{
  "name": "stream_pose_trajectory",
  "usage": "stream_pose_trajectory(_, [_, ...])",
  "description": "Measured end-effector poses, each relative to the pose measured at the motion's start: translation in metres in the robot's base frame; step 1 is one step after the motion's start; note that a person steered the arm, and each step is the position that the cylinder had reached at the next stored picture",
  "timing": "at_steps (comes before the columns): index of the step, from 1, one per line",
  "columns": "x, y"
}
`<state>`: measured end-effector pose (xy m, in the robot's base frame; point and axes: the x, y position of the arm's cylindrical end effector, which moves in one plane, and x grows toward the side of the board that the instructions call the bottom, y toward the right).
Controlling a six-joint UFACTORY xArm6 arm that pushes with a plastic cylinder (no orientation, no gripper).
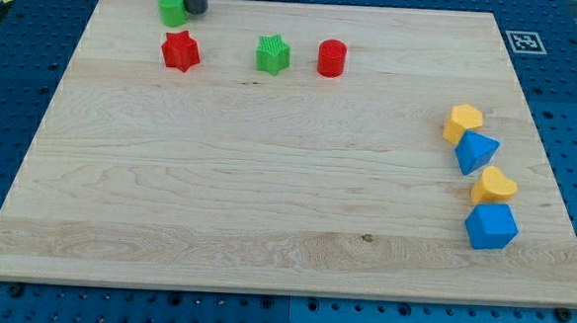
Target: Slightly push the green star towards the red circle
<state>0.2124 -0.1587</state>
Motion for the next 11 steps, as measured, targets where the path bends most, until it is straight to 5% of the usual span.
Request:
stream_pose_trajectory(4, [0.006,0.078])
stream_pose_trajectory(11, [0.115,0.097])
